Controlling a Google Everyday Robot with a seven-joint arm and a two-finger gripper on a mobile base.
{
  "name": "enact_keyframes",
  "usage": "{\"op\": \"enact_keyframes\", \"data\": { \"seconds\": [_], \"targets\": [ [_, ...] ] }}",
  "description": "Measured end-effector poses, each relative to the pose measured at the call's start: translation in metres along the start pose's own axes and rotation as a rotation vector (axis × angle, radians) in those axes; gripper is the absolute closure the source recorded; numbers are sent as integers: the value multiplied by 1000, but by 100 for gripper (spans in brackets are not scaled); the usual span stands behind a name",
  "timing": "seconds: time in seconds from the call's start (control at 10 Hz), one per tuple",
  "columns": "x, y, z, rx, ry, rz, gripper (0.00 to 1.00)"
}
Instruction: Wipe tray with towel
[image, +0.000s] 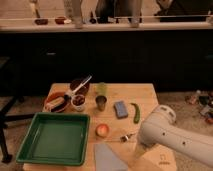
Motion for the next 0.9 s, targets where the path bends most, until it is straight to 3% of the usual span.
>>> {"op": "enact_keyframes", "data": {
  "seconds": [0.3,0.9],
  "targets": [
    [-13,35,12,-15,-20,50,20],
    [-49,82,68,-113,16,-21,20]
  ]
}}
